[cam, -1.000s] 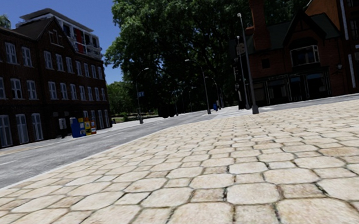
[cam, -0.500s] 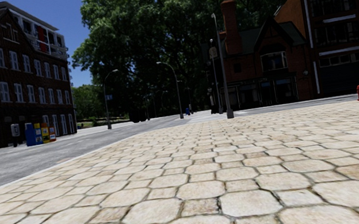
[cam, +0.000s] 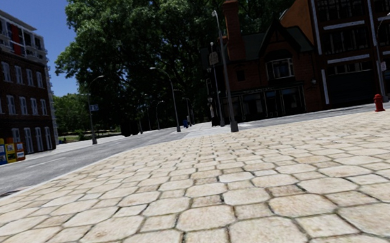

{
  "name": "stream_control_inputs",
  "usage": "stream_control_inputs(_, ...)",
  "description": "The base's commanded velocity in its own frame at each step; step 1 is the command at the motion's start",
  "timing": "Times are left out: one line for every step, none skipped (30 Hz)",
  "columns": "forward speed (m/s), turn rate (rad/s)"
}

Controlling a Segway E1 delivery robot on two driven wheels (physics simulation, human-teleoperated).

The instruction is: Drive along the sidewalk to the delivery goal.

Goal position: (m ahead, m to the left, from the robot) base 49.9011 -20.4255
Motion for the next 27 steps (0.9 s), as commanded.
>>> stream_control_inputs(1.99,0.00)
stream_control_inputs(1.99,0.00)
stream_control_inputs(1.99,0.00)
stream_control_inputs(1.99,0.00)
stream_control_inputs(1.99,0.00)
stream_control_inputs(1.99,0.00)
stream_control_inputs(1.99,0.00)
stream_control_inputs(1.99,0.00)
stream_control_inputs(1.99,0.00)
stream_control_inputs(1.99,0.00)
stream_control_inputs(1.99,0.00)
stream_control_inputs(1.99,0.00)
stream_control_inputs(1.99,0.00)
stream_control_inputs(1.99,0.00)
stream_control_inputs(1.99,0.00)
stream_control_inputs(1.98,0.00)
stream_control_inputs(1.97,0.00)
stream_control_inputs(1.96,0.00)
stream_control_inputs(1.96,0.00)
stream_control_inputs(1.96,0.00)
stream_control_inputs(1.95,0.00)
stream_control_inputs(1.94,0.00)
stream_control_inputs(1.93,0.00)
stream_control_inputs(1.93,0.00)
stream_control_inputs(1.93,0.00)
stream_control_inputs(1.93,0.00)
stream_control_inputs(1.93,0.00)
